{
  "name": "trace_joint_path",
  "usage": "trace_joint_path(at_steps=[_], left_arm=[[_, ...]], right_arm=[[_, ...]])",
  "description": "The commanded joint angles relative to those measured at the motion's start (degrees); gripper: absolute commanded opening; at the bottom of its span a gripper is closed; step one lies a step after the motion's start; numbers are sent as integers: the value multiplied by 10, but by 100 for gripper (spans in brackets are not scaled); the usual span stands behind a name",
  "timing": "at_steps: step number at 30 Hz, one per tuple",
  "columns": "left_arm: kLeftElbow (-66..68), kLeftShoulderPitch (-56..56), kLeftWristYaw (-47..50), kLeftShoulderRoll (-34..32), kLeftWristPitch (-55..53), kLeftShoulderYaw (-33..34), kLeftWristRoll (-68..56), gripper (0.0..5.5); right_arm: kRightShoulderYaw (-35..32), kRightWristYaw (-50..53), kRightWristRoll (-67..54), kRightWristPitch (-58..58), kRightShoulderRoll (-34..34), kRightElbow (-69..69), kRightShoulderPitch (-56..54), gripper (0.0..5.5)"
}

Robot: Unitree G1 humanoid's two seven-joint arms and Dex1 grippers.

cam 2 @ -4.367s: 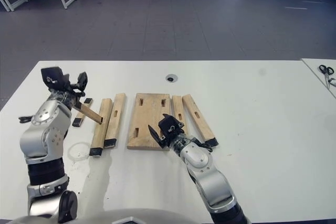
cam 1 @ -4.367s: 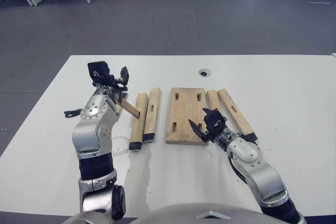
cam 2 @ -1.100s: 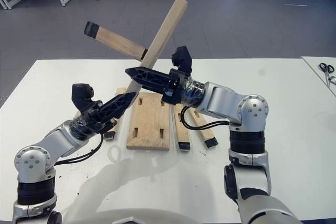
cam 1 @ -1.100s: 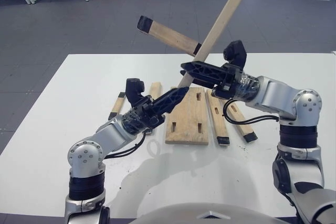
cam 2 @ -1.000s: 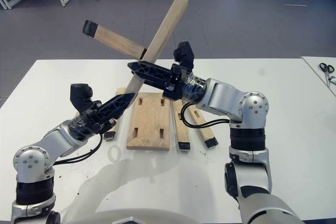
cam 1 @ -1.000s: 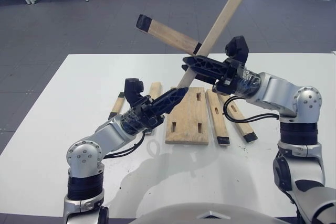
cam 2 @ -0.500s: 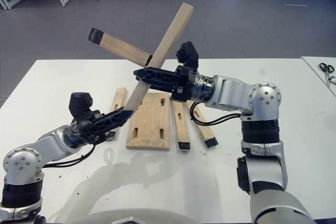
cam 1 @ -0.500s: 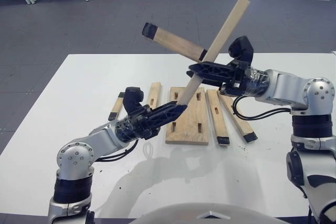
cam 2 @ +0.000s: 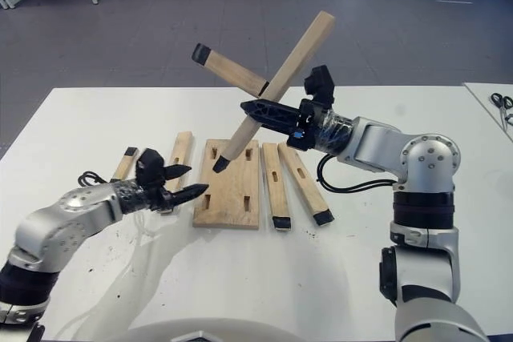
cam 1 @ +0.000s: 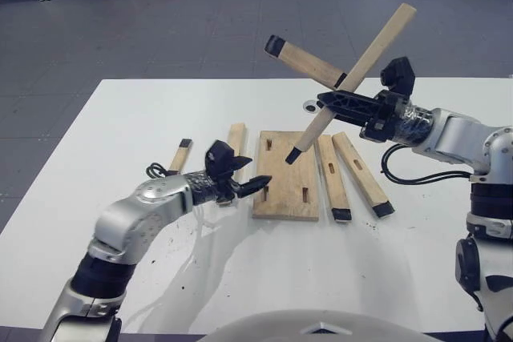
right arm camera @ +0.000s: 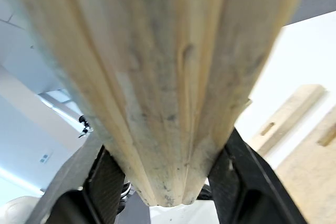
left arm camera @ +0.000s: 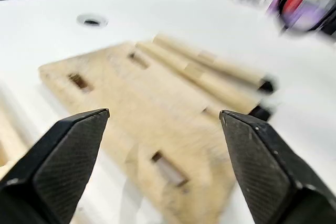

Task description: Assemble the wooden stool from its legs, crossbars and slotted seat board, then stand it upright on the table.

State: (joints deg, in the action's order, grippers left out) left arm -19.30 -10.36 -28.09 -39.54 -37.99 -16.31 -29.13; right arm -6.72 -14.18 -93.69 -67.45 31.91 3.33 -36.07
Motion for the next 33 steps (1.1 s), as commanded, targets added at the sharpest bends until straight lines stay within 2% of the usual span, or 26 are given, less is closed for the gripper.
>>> trace_joint_path(at_steps=[1, 7, 11, 15, 17, 19, 23, 25, 28, 33], left_arm=[[35, -48, -10, -39, 54, -139, 211, 390], [23, -40, -64, -54, 28, -181, 296, 390], [-70, 4, -142, -131, -7, -191, 302, 390], [-126, 87, -212, -256, 51, -151, 292, 390], [-106, 104, -218, -272, 79, -123, 298, 390], [-96, 96, -198, -236, 73, -85, 284, 390], [-117, 33, -160, -108, -3, 46, 153, 390], [-127, -4, -154, -79, -24, 69, 125, 390], [-121, -45, -150, -60, -31, 47, 135, 390], [-52, -95, -151, -29, -7, -71, 226, 390]], right_arm=[[-19, -1, 44, 30, -6, -45, -9, 203], [-21, 8, 95, 49, -22, -52, -7, 203], [5, -1, 242, 116, -18, -46, -1, 203], [54, -113, 329, 140, 5, -79, 55, 203], [67, -158, 355, 150, 10, -83, 77, 203], [72, -182, 389, 168, 8, -73, 84, 203], [60, -202, 427, 180, 3, -57, 94, 203], [55, -206, 438, 180, 0, -51, 93, 203], [49, -209, 450, 178, -8, -45, 88, 203], [44, -209, 463, 174, -23, -46, 84, 203]])
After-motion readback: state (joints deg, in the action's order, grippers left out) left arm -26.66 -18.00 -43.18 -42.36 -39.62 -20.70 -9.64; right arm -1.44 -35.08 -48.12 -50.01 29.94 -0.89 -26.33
